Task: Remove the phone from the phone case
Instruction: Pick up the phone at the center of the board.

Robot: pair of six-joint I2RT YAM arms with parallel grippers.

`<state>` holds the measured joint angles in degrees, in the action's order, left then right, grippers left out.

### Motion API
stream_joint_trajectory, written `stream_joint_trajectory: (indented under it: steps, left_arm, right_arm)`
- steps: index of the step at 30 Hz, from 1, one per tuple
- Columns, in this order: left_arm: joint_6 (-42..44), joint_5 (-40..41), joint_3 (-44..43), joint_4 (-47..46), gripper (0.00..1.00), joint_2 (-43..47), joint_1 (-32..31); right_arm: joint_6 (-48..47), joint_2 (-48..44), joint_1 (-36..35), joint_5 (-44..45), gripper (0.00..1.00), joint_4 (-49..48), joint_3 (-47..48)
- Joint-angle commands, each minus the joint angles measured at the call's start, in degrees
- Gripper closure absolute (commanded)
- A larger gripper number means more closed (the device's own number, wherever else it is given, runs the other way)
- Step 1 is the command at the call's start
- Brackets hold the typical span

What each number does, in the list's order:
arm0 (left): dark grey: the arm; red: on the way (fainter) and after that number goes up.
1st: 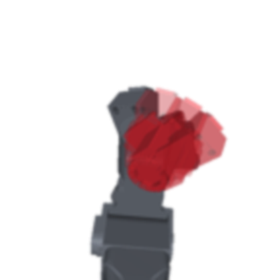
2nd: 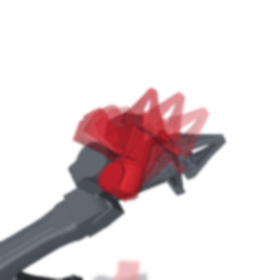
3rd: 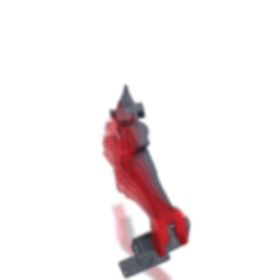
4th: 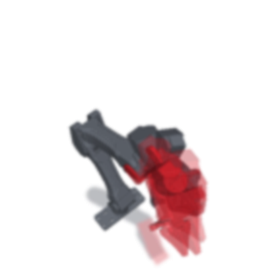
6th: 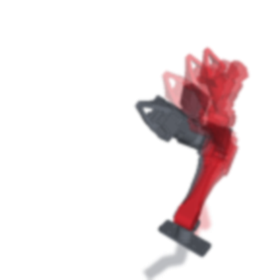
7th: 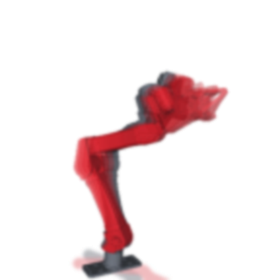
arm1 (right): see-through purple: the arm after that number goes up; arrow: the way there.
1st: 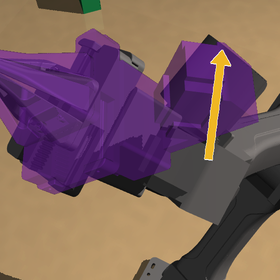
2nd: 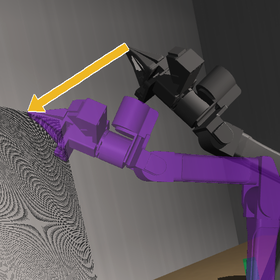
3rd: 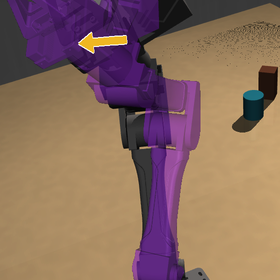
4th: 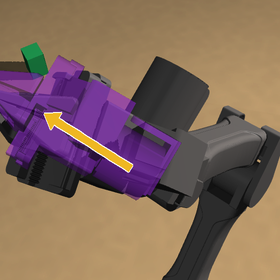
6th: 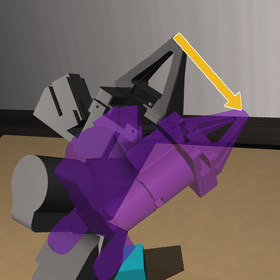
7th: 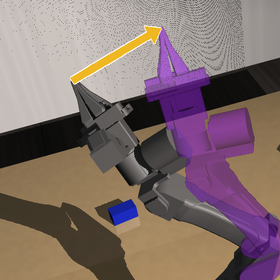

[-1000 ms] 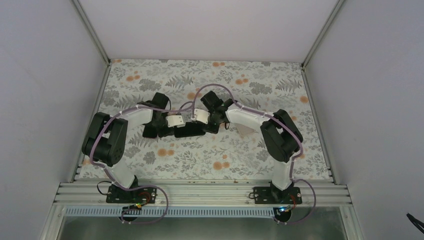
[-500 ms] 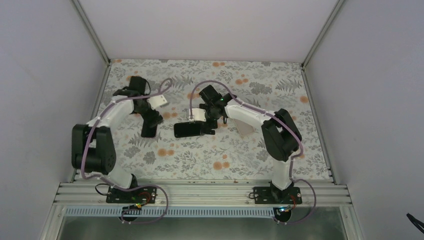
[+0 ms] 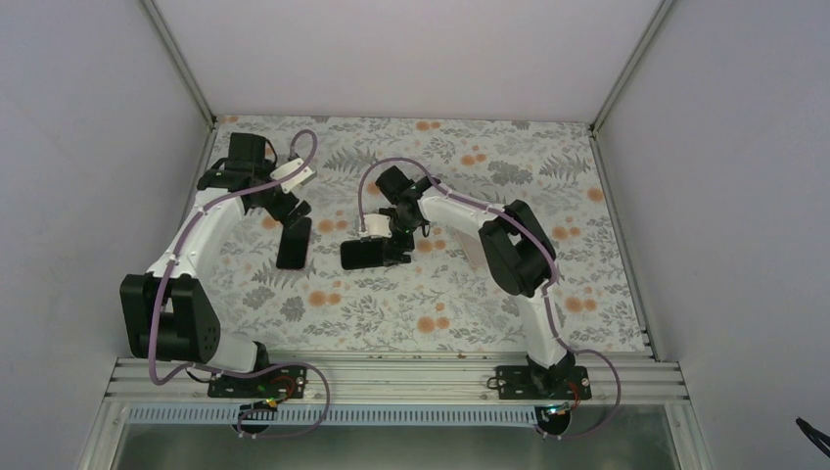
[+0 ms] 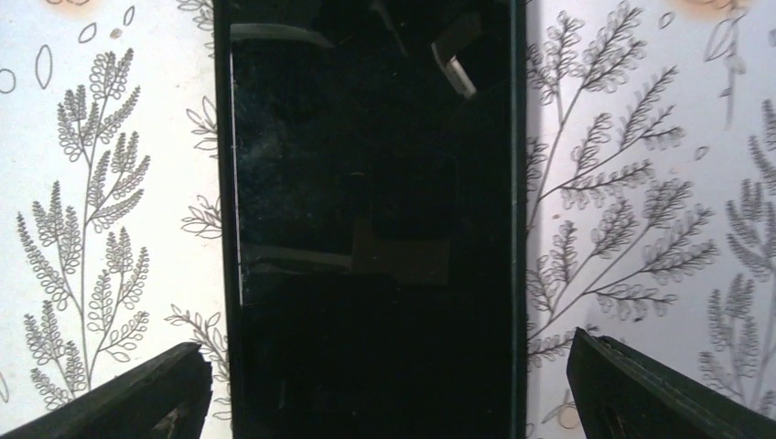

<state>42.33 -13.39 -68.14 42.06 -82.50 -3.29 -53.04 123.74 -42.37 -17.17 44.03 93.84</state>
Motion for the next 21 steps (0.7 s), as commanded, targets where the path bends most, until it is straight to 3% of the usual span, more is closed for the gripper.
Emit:
stream_joint_trajectory:
  steps: [1, 11, 21]
  left_arm:
    - [-2.1, -1.09, -0.76, -1.39, 0.0, -0.3, 0.9]
    - [-4.06, -1.31, 0.75, -4.34, 0.0, -0.37, 1.1]
    - [-5.13, -1.86, 1.76, -4.9, 0.0, -0.89, 1.18]
  right_arm:
    - [0.38, 1.39, -0.52, -1.2, 0.0, 2.42, 1.6]
    - [2.27, 1.07, -0.7, 3.11, 0.0, -4.31, -0.9]
    - [0.71, 2.58, -2.82, 6.14, 0.0, -2.01, -2.4]
